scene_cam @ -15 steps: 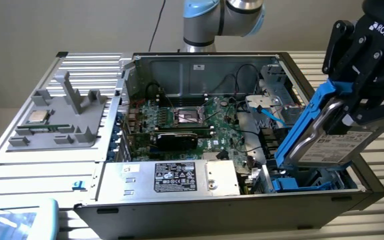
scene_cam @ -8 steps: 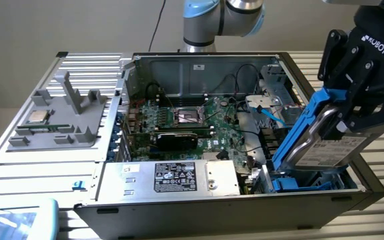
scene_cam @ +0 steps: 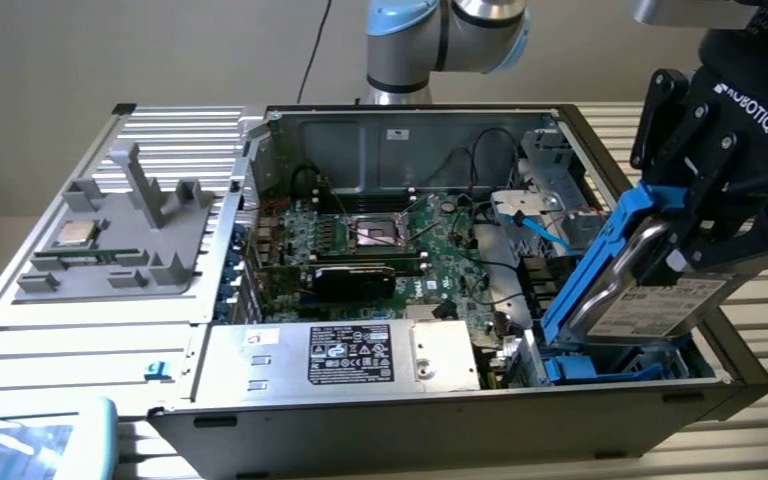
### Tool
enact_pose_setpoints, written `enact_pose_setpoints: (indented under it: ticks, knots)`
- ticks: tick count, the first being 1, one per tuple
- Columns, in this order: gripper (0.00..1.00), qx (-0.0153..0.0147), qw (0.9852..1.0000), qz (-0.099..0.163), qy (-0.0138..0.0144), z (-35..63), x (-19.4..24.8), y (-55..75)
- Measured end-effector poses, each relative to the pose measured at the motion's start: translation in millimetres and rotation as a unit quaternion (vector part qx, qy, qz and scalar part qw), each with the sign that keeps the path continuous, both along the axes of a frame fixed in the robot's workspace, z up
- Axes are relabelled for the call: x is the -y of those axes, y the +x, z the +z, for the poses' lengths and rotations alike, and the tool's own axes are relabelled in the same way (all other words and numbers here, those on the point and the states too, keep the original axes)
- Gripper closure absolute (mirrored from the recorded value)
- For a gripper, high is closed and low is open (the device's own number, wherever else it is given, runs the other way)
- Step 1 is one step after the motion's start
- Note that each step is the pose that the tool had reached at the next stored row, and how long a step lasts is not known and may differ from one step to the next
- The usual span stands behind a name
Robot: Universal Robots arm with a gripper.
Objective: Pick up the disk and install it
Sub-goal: 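Insert the disk into the insertion slot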
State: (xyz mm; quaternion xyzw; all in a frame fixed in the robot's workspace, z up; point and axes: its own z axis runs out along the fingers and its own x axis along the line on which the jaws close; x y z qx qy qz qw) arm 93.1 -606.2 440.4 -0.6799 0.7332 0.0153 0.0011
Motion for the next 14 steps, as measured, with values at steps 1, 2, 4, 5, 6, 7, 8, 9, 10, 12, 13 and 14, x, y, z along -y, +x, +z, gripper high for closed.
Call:
enact_pose_setpoints:
  ticks: [1,2,4,5,6,7,8,9,10,12,13,14]
  knots:
    - [0.63,0.0000,1.0000,0.000,0.0000,-0.1,0.0,0.0]
    - [0.63,0.0001,1.0000,0.000,-0.0001,-0.4,0.0,-0.1]
    - [0.63,0.0007,1.0000,0.001,-0.0010,-0.9,-0.2,-0.4]
    - [0.63,0.0011,1.0000,0.001,-0.0015,-1.2,-0.6,-0.5]
    - [0.63,0.0016,1.0000,0.001,-0.0017,-1.5,-1.0,-0.5]
    - [0.63,0.0020,1.0000,0.002,-0.0020,-1.8,-1.5,-0.6]
    - [0.63,0.0025,1.0000,0.002,-0.0022,-2.0,-2.2,-0.6]
    - [0.63,0.0028,1.0000,0.002,-0.0022,-2.3,-3.0,-0.6]
    - [0.63,0.0032,1.0000,0.002,-0.0023,-2.6,-3.7,-0.6]
    - [0.63,0.0036,1.0000,0.002,-0.0024,-3.2,-5.0,-0.6]
    - [0.63,0.0037,1.0000,0.002,-0.0025,-3.7,-5.6,-0.7]
    - [0.63,0.0038,1.0000,0.002,-0.0025,-4.1,-6.3,-0.8]
